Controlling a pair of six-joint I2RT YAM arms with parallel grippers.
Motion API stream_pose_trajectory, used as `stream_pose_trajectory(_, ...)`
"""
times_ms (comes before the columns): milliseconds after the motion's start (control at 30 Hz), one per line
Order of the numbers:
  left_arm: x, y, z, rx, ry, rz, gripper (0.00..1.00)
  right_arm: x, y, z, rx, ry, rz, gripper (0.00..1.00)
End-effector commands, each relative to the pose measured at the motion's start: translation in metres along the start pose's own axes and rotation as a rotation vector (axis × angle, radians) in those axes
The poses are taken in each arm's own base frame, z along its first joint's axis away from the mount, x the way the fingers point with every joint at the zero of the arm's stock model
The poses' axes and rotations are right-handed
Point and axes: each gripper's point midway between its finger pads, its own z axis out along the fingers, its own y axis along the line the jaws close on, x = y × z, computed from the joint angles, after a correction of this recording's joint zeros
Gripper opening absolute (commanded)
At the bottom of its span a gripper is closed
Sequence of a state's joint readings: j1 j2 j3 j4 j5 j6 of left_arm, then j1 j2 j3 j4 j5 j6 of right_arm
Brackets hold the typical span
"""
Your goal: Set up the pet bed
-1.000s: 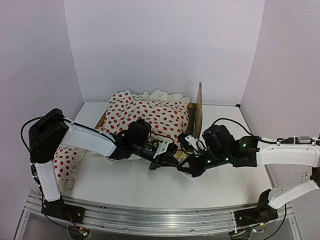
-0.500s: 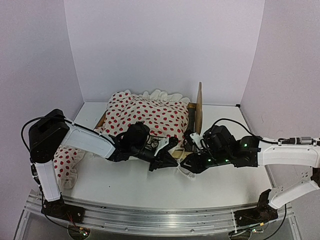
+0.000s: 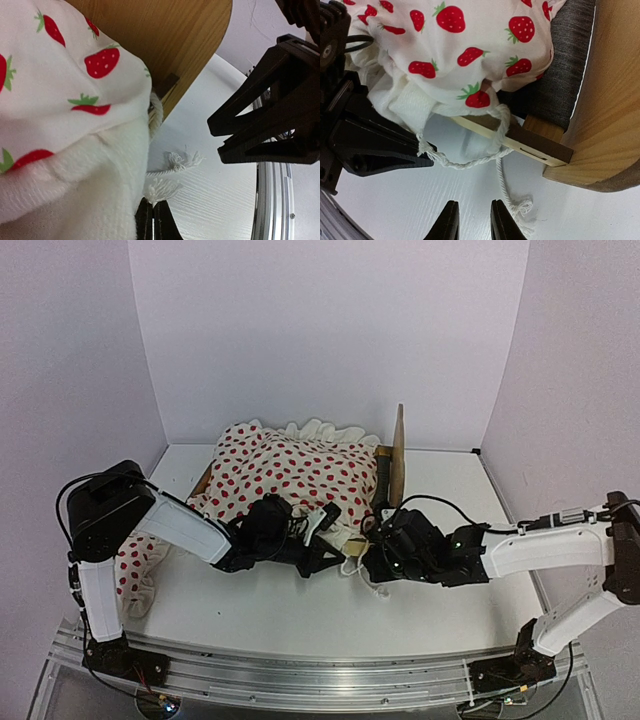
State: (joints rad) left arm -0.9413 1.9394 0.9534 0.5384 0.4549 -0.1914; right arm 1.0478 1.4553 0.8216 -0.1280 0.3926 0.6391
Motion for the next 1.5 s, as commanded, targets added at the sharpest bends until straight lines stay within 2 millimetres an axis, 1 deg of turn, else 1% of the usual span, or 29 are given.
stream_pose_trajectory(0, -0.015, 0.009, 0.001, -0.040, -0.087, 0.019, 0.00, -0.032, 0.002, 0.007, 0.012, -0.202, 0.179, 0.23)
stream_pose_trajectory(67, -0.012, 0.010, 0.001, -0.045, -0.078, 0.021, 0.00, -0.034, 0.003, 0.014, 0.018, -0.221, 0.195, 0.25)
stream_pose_trajectory(167, -0.009, 0.011, 0.001, -0.049, -0.074, 0.029, 0.00, -0.034, -0.004, 0.024, 0.067, -0.243, 0.238, 0.25)
stream_pose_trajectory(267, -0.012, 0.010, 0.002, -0.045, -0.087, 0.048, 0.00, -0.035, -0.005, 0.033, 0.092, -0.258, 0.252, 0.26)
stream_pose_trajectory(400, -0.016, 0.010, 0.001, -0.051, -0.103, 0.063, 0.00, -0.033, -0.011, 0.039, 0.126, -0.269, 0.312, 0.24)
stream_pose_trajectory(533, -0.015, 0.010, 0.001, -0.050, -0.109, 0.060, 0.00, -0.028, -0.018, 0.044, 0.172, -0.264, 0.340, 0.24)
stream_pose_trajectory(567, -0.015, 0.010, 0.001, -0.048, -0.113, 0.059, 0.00, -0.027, -0.019, 0.045, 0.179, -0.264, 0.337, 0.23)
stream_pose_trajectory(600, -0.015, 0.010, 0.001, -0.048, -0.117, 0.059, 0.00, -0.026, -0.021, 0.047, 0.188, -0.266, 0.336, 0.20)
stream_pose_trajectory(667, -0.017, 0.008, 0.002, -0.041, -0.124, 0.069, 0.00, -0.025, -0.024, 0.048, 0.202, -0.268, 0.331, 0.10)
stream_pose_trajectory(700, -0.018, 0.007, 0.002, -0.037, -0.128, 0.081, 0.00, -0.025, -0.024, 0.048, 0.201, -0.265, 0.319, 0.04)
stream_pose_trajectory(733, -0.019, 0.006, 0.002, -0.032, -0.136, 0.102, 0.00, -0.025, -0.021, 0.048, 0.192, -0.257, 0.293, 0.01)
stream_pose_trajectory(800, -0.024, 0.004, 0.001, -0.027, -0.156, 0.153, 0.00, -0.027, -0.014, 0.045, 0.161, -0.236, 0.241, 0.00)
stream_pose_trajectory(933, -0.031, 0.003, 0.003, -0.029, -0.181, 0.225, 0.00, -0.023, -0.008, 0.032, 0.058, -0.193, 0.177, 0.00)
stream_pose_trajectory(1000, -0.031, 0.002, 0.005, -0.018, -0.179, 0.235, 0.00, -0.023, -0.007, 0.025, -0.003, -0.180, 0.165, 0.00)
stream_pose_trajectory(1100, -0.027, 0.001, 0.009, 0.002, -0.164, 0.232, 0.00, -0.019, 0.003, 0.016, -0.115, -0.130, 0.112, 0.00)
stream_pose_trajectory(1267, -0.020, -0.004, 0.018, 0.037, -0.132, 0.225, 0.00, -0.008, 0.013, 0.010, -0.262, -0.030, 0.071, 0.00)
stream_pose_trajectory(1333, -0.021, -0.003, 0.022, 0.038, -0.130, 0.225, 0.00, -0.005, 0.019, 0.008, -0.319, 0.005, 0.050, 0.00)
stream_pose_trajectory(1400, -0.025, -0.003, 0.025, 0.043, -0.133, 0.239, 0.00, -0.002, 0.024, 0.006, -0.359, 0.034, 0.038, 0.00)
stream_pose_trajectory(1467, -0.025, -0.004, 0.030, 0.056, -0.125, 0.255, 0.00, 0.001, 0.026, 0.004, -0.387, 0.049, 0.024, 0.00)
